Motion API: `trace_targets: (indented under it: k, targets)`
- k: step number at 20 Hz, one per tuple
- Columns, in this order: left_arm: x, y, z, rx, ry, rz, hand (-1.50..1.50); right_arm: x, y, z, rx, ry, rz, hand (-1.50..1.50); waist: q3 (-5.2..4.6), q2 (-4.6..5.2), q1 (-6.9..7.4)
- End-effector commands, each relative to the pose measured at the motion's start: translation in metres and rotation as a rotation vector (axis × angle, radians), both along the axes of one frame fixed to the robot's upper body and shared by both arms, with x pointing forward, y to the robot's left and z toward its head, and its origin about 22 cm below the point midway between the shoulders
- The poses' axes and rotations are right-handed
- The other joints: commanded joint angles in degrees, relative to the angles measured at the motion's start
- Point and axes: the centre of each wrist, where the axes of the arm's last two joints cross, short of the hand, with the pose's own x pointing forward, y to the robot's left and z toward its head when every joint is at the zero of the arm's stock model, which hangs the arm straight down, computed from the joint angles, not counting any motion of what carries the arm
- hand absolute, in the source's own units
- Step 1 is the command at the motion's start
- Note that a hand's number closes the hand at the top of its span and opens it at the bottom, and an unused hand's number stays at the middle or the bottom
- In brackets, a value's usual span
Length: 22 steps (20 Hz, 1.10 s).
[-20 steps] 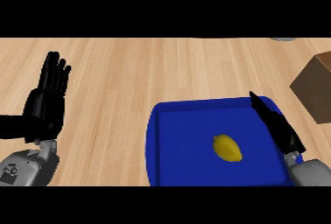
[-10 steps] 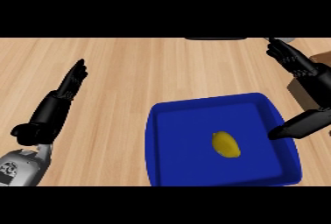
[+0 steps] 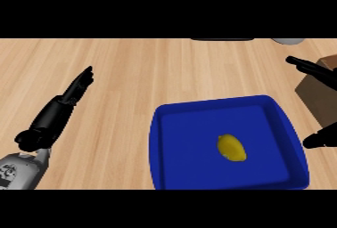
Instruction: Pick the lemon from the tray and place it in the cardboard box
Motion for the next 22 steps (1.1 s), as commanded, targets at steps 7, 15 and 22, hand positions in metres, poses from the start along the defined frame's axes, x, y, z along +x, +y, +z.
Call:
trace_targets:
  k: [7, 15, 22]
  targets:
    - [0.002, -0.005, -0.014, 0.013, 0.007, -0.002, 0.00, -0.019, 0.045, 0.039, -0.559, -0.120, 0.130, -1.50, -0.21, -0.48, -0.67]
    - [0.019, -0.001, 0.006, 0.010, 0.011, 0.026, 0.00, -0.081, 0.105, 0.023, -0.748, -0.181, 0.113, -1.50, -0.14, -0.57, -1.70]
    - [0.001, 0.005, -0.006, 0.007, 0.003, 0.010, 0.00, -0.098, 0.120, 0.006, -0.867, -0.099, 0.049, -1.50, -0.10, -0.40, -0.57]
